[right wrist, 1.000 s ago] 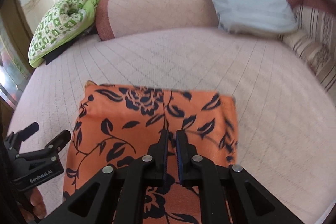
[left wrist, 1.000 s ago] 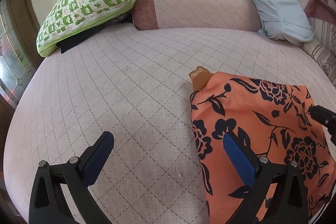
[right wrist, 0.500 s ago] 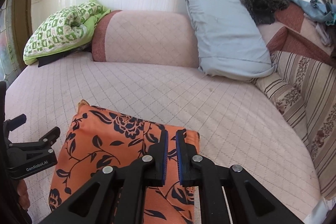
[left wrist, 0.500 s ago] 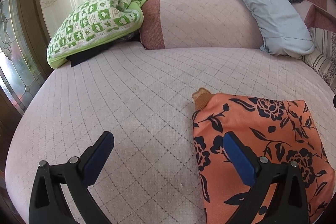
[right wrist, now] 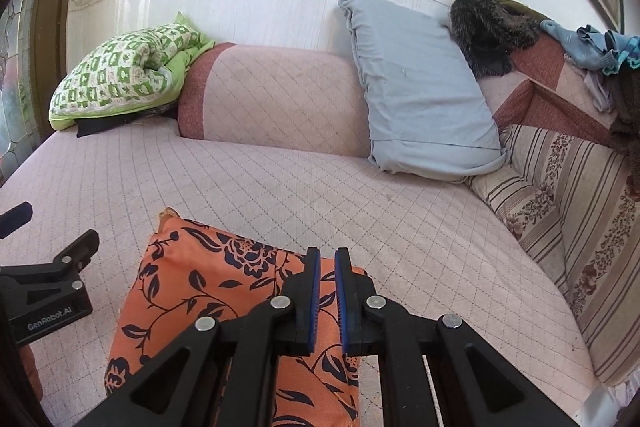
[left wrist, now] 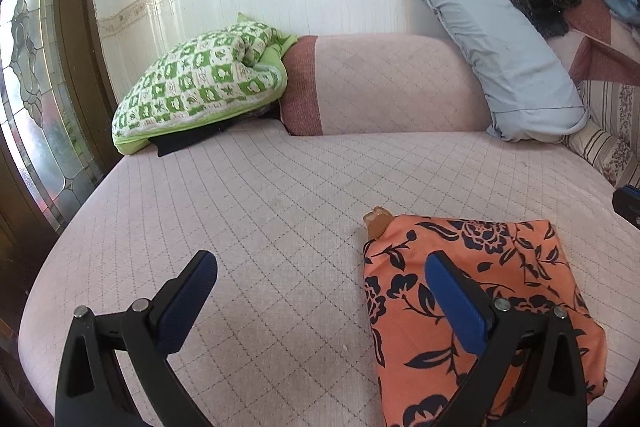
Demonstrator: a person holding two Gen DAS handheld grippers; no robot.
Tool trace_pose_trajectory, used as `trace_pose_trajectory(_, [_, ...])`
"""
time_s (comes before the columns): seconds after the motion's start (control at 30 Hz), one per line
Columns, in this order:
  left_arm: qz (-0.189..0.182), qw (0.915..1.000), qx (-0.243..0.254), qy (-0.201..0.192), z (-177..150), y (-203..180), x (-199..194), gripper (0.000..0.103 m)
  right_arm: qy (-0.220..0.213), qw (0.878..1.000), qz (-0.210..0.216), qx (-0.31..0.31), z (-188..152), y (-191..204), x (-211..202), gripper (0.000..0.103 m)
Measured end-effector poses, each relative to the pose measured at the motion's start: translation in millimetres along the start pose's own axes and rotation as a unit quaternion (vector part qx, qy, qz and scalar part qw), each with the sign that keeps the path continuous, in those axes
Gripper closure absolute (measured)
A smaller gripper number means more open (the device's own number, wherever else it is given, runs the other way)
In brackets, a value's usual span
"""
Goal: Fold small clothes
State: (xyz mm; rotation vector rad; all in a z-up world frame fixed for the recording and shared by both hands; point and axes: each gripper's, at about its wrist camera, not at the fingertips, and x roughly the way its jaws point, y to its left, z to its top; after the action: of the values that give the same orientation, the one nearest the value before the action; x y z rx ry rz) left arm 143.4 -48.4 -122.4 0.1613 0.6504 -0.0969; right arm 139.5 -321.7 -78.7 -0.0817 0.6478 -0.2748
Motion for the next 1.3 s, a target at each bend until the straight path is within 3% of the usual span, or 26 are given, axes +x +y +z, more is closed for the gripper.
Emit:
trace_pose_trajectory(0.27, [0.002, 0.9998, 0.005, -0.016, -5.7, 6.8, -48.2, 0.0, -0.024, 1.0, 0.004, 0.003, 6.7, 4.6, -32.2, 0.094])
trace_pose_trajectory(0.6, [-0.001, 0.9995, 0.016, -0.026, -15.1, 15.8, -88.4, 0.0, -0.011, 1.0, 0.009, 0.012, -14.5, 7.8, -68.7, 0.094])
trace_pose_trajectory(0.77, [-0.011, 0.9988, 0.026, 0.039, -43.2, 7.8, -54.7, 0.0, 0.062, 0.994, 0.057, 0.064, -45.7, -10.2, -37.1, 0.094])
trace_pose_trajectory(1.03, [-0.004, 0.9937, 0.03, 0.107, -77.7, -6.1, 2.6, 0.0, 0.191, 0.972, 0.069, 0.118, -102.6, -31.9, 37.8, 0.093])
trace_pose_trajectory(1.1, [0.007, 0.9928, 0.042, 0.112, -84.1, -9.0, 11.4, 0.0, 0.193, 0.972, 0.067, 0.115, -103.4, -30.0, 40.9, 0.093])
trace_pose_trajectory(1.3, [-0.009, 0.9927, 0.029, 0.116, -83.7, -0.5, 18.1, 0.0, 0.173, 0.977, 0.063, 0.104, -92.8, -25.2, 36.1, 0.094])
